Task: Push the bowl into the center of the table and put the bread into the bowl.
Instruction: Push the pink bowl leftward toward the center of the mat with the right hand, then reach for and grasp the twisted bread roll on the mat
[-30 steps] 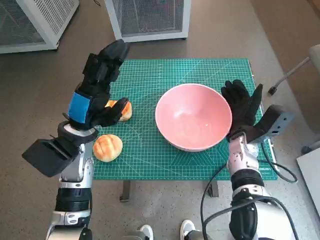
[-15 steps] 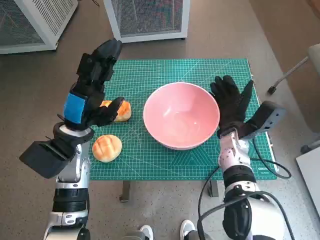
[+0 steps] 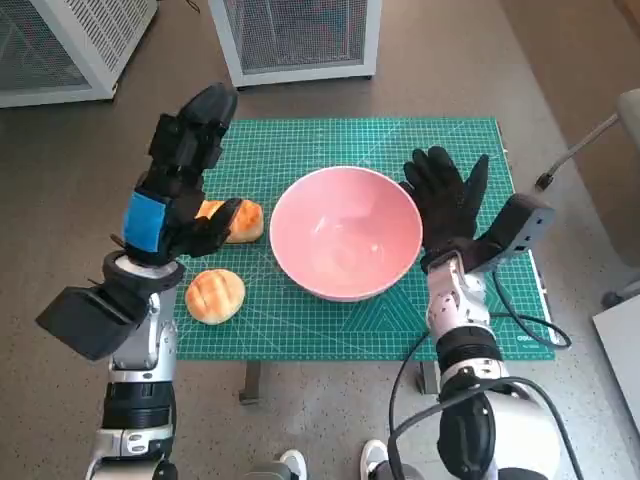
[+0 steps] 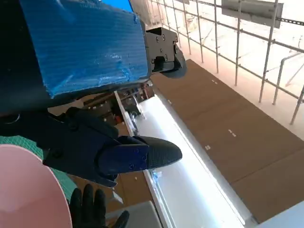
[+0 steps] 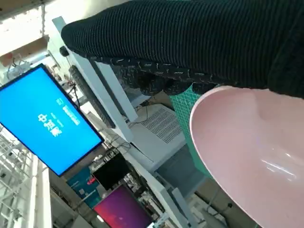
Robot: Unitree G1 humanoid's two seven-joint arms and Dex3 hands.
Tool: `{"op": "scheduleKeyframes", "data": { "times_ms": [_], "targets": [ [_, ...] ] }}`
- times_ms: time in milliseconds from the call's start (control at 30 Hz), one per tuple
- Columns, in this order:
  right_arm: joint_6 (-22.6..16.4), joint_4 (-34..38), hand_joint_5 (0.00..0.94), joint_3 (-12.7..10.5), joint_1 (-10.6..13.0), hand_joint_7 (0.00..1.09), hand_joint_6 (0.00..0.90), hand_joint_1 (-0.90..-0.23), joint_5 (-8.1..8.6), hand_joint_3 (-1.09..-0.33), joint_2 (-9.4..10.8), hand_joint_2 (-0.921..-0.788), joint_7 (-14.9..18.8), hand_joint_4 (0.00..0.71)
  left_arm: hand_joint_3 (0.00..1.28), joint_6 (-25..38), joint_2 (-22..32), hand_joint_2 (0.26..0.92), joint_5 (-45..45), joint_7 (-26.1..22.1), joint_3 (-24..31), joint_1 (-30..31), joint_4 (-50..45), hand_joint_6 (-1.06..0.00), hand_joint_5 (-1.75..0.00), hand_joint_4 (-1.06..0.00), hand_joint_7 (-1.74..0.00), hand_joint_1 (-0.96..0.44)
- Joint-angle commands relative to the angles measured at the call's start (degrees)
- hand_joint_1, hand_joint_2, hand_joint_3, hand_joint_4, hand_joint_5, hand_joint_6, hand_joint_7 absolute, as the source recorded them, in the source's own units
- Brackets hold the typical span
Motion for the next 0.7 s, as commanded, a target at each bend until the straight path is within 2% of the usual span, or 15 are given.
{"op": "scheduleKeyframes", "data": {
  "times_ms": [33, 200, 267, 333, 400, 500, 600, 700],
  "targets": [
    [-0.88, -0.14, 0.011, 2.58, -0.87, 0.42, 0.077, -0.503, -2.75, -0.760, -0.80, -0.921, -0.70, 0.157, 0.42, -0.38, 0.50, 0.921, -1.05, -0.28, 0.58, 1.15, -0.94, -0.04, -0.05, -0.17, -0.51, -0.65],
    [-7.46, -2.25, 0.012, 7.20, -1.86, 0.45, 0.090, -0.535, -7.16, -0.748, -2.33, -0.921, 0.42, 0.175, 0.40, 0.39, 1.01, 0.921, -1.87, -0.42, 1.20, 1.04, -1.24, -0.06, -0.03, -0.18, -0.47, -0.65],
    [-11.18, -3.36, 0.009, 8.44, -1.94, 0.48, 0.071, -0.542, -8.15, -0.747, -2.88, -0.921, 1.95, 0.179, 0.40, 0.66, 1.29, 0.921, -2.06, -0.38, 1.49, 0.77, -1.11, -0.06, -0.03, -0.19, -0.46, -0.66],
    [-15.03, -4.65, 0.006, 9.16, -1.90, 0.51, 0.054, -0.553, -8.29, -0.737, -3.33, -0.921, 4.45, 0.182, 0.38, 0.96, 1.53, 0.921, -2.03, -0.21, 1.68, 0.45, -1.09, -0.07, -0.03, -0.19, -0.45, -0.66],
    [-18.76, -6.18, 0.004, 9.51, -1.71, 0.55, 0.030, -0.573, -7.74, -0.725, -3.57, -0.921, 7.46, 0.182, 0.37, 1.12, 1.76, 0.921, -1.65, 0.11, 1.76, 0.14, -1.03, -0.07, -0.03, -0.20, -0.44, -0.66],
    [-23.55, -9.50, 0.002, 9.72, -1.05, 0.58, 0.012, -0.597, -5.86, -0.714, -3.64, -0.921, 12.74, 0.180, 0.37, 1.11, 2.39, 0.921, -0.65, 0.56, 1.82, -0.46, -0.29, -0.08, -0.02, -0.20, -0.44, -0.67],
    [-26.27, -12.44, 0.001, 9.84, -0.34, 0.59, 0.003, -0.603, -3.91, -0.707, -3.59, -0.921, 17.07, 0.179, 0.36, 1.13, 3.19, 0.921, 0.49, 1.01, 1.78, -1.15, 0.74, -0.08, -0.02, -0.20, -0.42, -0.66],
    [-28.39, -17.78, 0.006, 10.39, 1.00, 0.60, 0.000, -0.606, -1.05, -0.701, -3.18, -0.921, 21.75, 0.190, 0.34, 1.05, 5.27, 0.921, 4.13, 2.09, 1.43, -2.00, 2.16, -0.06, -0.01, -0.18, -0.40, -0.66]
  ]
}}
